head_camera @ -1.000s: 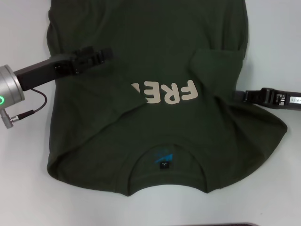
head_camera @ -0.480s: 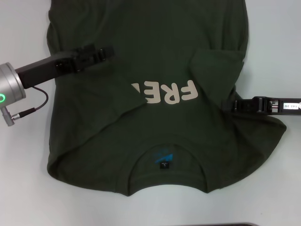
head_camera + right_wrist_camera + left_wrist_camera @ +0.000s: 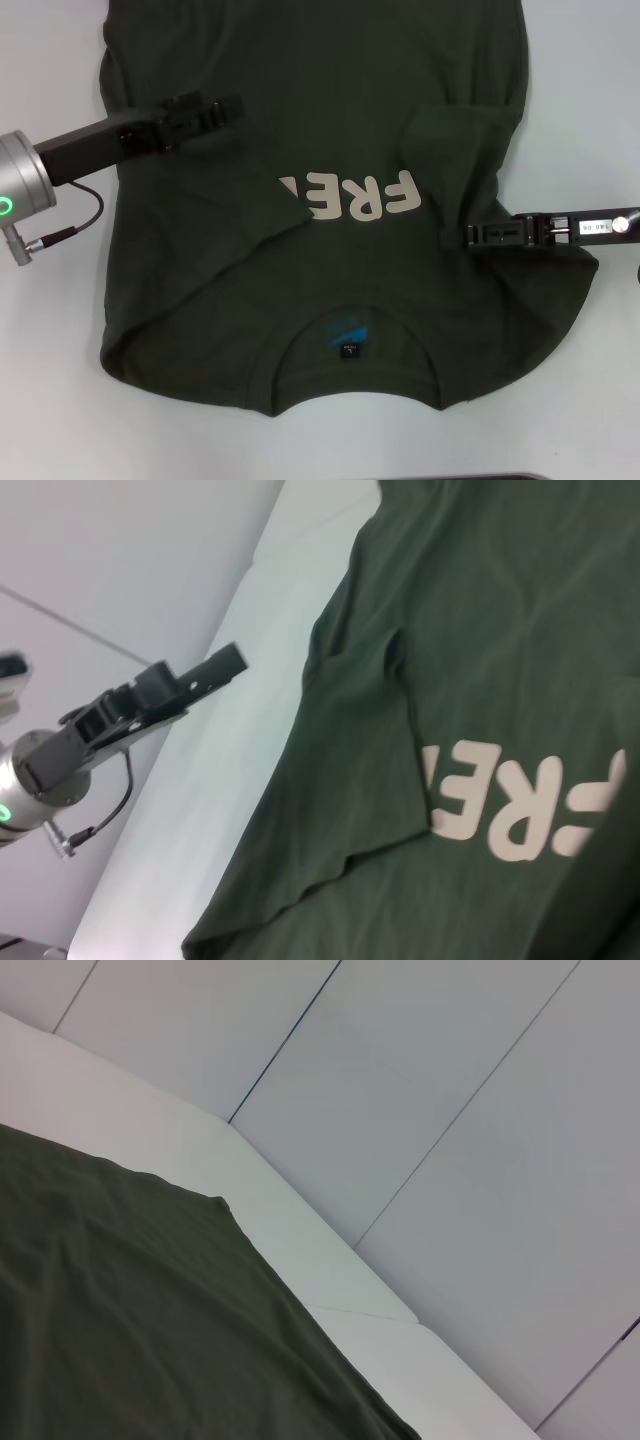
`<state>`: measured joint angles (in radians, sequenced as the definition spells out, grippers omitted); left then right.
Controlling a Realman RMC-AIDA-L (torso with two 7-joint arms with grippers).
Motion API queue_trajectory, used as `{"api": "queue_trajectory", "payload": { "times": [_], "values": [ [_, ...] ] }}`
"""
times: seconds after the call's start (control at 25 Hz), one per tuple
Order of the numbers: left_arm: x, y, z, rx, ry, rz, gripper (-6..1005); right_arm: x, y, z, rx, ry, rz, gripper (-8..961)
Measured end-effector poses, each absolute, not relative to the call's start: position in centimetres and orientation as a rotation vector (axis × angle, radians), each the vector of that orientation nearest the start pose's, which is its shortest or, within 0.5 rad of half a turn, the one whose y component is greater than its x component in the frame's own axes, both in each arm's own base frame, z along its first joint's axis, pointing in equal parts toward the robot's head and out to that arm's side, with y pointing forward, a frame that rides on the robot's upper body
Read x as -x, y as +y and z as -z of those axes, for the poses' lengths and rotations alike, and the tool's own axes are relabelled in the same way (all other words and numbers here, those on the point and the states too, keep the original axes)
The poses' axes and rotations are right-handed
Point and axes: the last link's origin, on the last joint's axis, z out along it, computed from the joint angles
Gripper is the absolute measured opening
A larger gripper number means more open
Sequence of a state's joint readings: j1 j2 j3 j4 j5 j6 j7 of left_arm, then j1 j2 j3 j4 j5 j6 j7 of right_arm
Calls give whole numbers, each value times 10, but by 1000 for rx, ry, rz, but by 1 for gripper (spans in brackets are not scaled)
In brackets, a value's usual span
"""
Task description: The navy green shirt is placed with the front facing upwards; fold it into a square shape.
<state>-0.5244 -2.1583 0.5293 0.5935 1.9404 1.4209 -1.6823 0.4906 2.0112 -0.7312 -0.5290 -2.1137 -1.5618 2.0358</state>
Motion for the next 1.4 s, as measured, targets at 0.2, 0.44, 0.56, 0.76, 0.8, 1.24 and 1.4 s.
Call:
{"api": "queue_trajectory", "payload": {
  "times": [0.2,0.44,0.56,0.76,0.8,1.24,1.4],
  "values": [
    [268,338,17,2355,-1217,969,876,-302,300,7,2515,1735,-593,632],
    [268,338,17,2357,-1216,971,877,-297,298,3,2550,1708,-647,637],
    [268,337,17,2358,-1215,972,877,-295,298,4,2565,1706,-647,640],
    [268,337,17,2359,-1213,971,878,-291,299,8,2586,1713,-628,643],
    [268,337,17,2359,-1214,972,878,-290,299,8,2591,1714,-628,644],
    [270,335,17,2358,-1217,968,880,-315,290,-16,2432,1734,-736,652],
    [269,334,18,2366,-1216,972,881,-332,280,-29,2350,1762,-762,655]
  ]
}}
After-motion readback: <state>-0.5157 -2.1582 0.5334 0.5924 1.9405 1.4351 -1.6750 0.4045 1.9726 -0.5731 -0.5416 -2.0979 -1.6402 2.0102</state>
